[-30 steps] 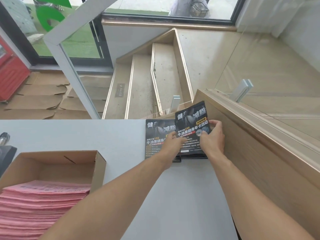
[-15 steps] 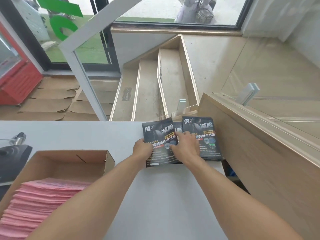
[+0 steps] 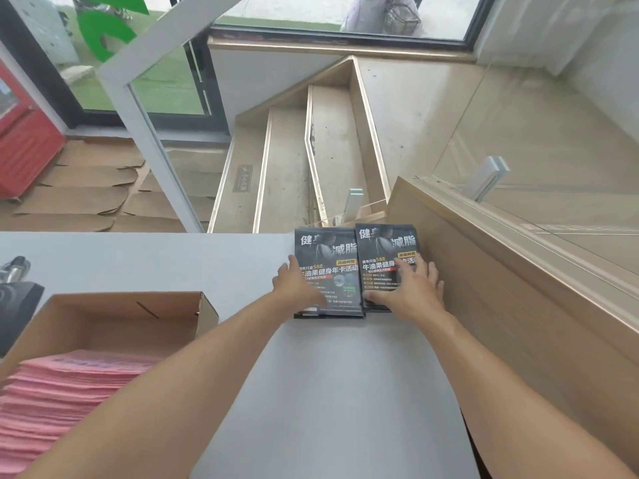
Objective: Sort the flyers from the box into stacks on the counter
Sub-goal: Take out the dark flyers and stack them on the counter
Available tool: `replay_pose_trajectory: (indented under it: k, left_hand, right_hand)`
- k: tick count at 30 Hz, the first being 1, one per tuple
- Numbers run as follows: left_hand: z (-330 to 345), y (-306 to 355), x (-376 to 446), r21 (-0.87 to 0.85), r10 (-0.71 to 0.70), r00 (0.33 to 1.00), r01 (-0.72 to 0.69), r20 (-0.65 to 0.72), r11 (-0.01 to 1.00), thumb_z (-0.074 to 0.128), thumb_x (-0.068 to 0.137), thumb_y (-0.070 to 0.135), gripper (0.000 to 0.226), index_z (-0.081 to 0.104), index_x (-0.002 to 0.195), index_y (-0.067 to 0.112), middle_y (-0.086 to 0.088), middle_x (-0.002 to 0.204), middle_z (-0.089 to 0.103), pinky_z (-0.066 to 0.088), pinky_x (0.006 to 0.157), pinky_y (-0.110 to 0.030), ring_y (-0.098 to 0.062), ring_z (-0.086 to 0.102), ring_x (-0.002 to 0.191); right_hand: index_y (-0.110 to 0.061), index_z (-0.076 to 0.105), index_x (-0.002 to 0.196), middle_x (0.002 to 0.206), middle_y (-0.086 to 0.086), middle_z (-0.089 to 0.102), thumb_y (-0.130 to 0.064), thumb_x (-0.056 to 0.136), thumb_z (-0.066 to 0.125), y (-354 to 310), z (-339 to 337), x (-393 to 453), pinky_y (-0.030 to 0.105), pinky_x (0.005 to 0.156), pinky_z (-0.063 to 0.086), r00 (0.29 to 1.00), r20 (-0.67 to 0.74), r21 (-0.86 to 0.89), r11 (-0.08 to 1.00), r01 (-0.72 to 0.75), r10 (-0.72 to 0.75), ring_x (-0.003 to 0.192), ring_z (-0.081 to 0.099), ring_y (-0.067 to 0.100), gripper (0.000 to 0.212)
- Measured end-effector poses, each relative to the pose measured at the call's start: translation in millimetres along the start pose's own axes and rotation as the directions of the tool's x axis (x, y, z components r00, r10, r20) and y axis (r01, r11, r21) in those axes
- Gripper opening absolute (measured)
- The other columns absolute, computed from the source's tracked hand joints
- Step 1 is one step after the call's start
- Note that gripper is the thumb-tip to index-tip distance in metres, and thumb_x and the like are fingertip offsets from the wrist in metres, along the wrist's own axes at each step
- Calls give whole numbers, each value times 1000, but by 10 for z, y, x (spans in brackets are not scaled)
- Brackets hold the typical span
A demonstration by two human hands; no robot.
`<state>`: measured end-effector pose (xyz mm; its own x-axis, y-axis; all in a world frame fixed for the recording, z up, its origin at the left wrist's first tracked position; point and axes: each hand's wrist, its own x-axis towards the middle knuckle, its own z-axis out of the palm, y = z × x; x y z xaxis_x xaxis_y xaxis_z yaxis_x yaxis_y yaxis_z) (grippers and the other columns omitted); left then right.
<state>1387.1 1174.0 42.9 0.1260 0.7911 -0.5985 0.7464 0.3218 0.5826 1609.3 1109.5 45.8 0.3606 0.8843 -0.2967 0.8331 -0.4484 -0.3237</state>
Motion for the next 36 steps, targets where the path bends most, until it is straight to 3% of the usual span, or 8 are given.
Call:
replay_pose_trajectory:
  k: [4, 8, 13, 18, 23, 29, 33, 36]
  left_hand:
    - [233, -139, -160, 399, 113, 993, -112, 19, 910, 88, 72, 18, 139, -21, 158, 16, -11, 166, 1, 34, 116, -45, -34, 12, 151]
    - [282, -175, -178, 408, 224, 970, -166, -99, 898, 67, 86, 6, 107, -11, 159, 11, -12, 159, 22, 39, 108, -40, -32, 30, 141]
    - [285, -189, -217, 364, 236, 961, -171, -142, 915, 64, 85, 2, 104, -7, 160, 11, -10, 156, 29, 40, 108, -38, -30, 35, 137]
    - [277, -230, -189, 320, 250, 955, -190, -158, 928, 59, 85, 1, 102, -8, 161, 12, -7, 157, 28, 37, 109, -35, -28, 34, 137]
    - [256, -252, -149, 285, 271, 944, -212, -186, 935, 60, 84, 3, 102, -4, 161, 15, -7, 149, 40, 42, 104, -36, -28, 41, 129]
    - [257, -254, -140, 319, 247, 958, -191, -145, 928, 64, 84, 4, 106, -7, 161, 19, -5, 155, 34, 44, 103, -38, -28, 40, 130]
    - [179, -129, -223, 334, 237, 962, -180, -139, 925, 67, 84, 14, 107, -7, 161, 20, -7, 168, 7, 30, 118, -39, -29, 17, 150]
    - [251, 178, -329, 21, 310, 937, -311, -158, 950, 60, 88, 14, 84, 18, 160, 26, 5, 161, 29, 36, 112, -32, -16, 32, 146]
  right_hand:
    - [-34, 27, 155, 170, 0, -2, -69, 61, 83, -304, 76, -82, 59, 124, -7, 893, 174, -386, 806, 450, -415, 156, -14, 30, 115]
    - [-22, 28, 154, 167, 6, 16, -58, 70, 83, -509, 308, -94, 57, 124, -4, 817, 320, -482, 660, 577, -481, 157, -2, 33, 107]
    - [-27, 46, 147, 159, 2, 39, -42, 96, 61, -879, -9, 332, 48, 126, 9, 859, 242, -233, 833, 503, -451, 150, 27, 26, 55]
    - [-19, 19, 162, 168, 7, 19, -24, 100, 43, -1170, -39, 918, 49, 127, 7, 869, 261, -231, 847, 479, -420, 154, 18, 27, 66]
    - [-9, 49, 141, 145, 12, 53, -23, 98, 44, -1274, 37, 1101, 51, 124, 14, 872, 305, -325, 819, 473, -383, 135, 48, 31, 45]
    - [-13, 41, 151, 154, 12, 45, -21, 97, 47, -1212, 51, 1053, 49, 125, 17, 870, 276, -284, 830, 480, -409, 142, 40, 31, 55]
    - [-19, 32, 157, 164, 4, 30, -13, 95, 51, -888, -30, 736, 43, 126, 15, 958, -60, 0, 959, 282, -282, 151, 24, 25, 66]
    - [-13, 36, 155, 160, 6, 35, -16, 96, 50, -396, -49, 483, 45, 122, 25, 967, -254, 144, 988, 49, -11, 148, 29, 26, 61]
